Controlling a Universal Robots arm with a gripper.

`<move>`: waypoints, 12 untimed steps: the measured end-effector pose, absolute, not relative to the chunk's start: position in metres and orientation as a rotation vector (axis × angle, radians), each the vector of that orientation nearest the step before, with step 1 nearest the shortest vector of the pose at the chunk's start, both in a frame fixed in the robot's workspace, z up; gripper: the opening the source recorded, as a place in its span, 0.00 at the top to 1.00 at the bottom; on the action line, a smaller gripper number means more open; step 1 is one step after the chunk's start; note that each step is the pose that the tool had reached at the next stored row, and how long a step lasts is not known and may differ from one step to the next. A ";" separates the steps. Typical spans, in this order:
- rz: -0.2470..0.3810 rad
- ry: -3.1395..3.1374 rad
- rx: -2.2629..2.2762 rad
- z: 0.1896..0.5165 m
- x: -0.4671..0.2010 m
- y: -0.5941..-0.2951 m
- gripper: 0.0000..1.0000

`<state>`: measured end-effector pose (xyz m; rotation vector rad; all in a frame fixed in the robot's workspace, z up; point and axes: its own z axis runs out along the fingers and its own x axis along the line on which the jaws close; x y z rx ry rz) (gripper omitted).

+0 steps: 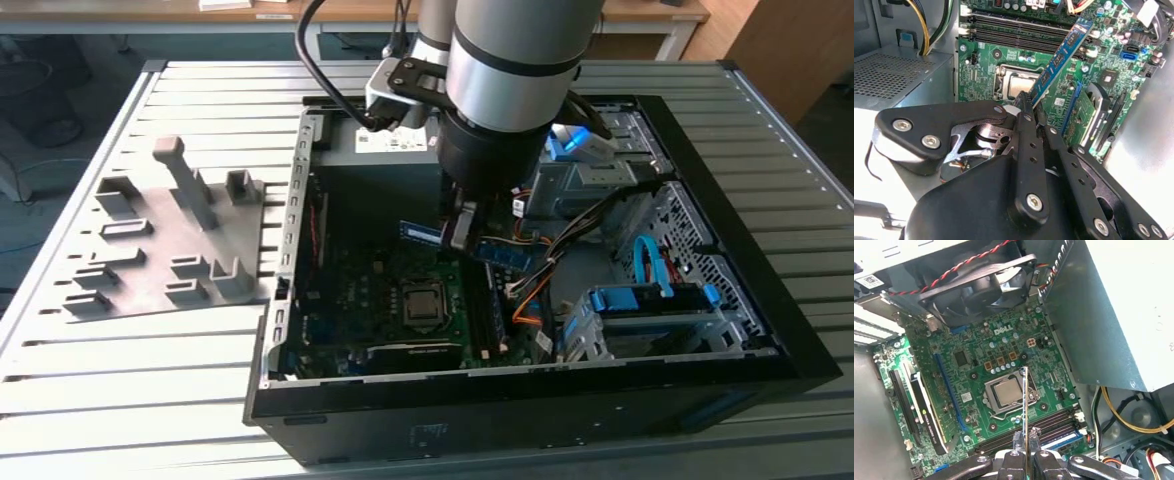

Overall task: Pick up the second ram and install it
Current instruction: 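Insert the second ram into the second slot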

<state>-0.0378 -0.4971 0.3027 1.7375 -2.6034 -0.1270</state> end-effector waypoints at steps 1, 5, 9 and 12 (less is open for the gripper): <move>-0.127 -2.609 1.730 0.303 -0.038 -0.497 0.86; -0.127 -2.628 1.702 0.303 -0.038 -0.497 0.86; -0.127 -2.647 1.674 0.303 -0.038 -0.497 0.86; -0.128 -2.664 1.649 0.303 -0.038 -0.497 0.86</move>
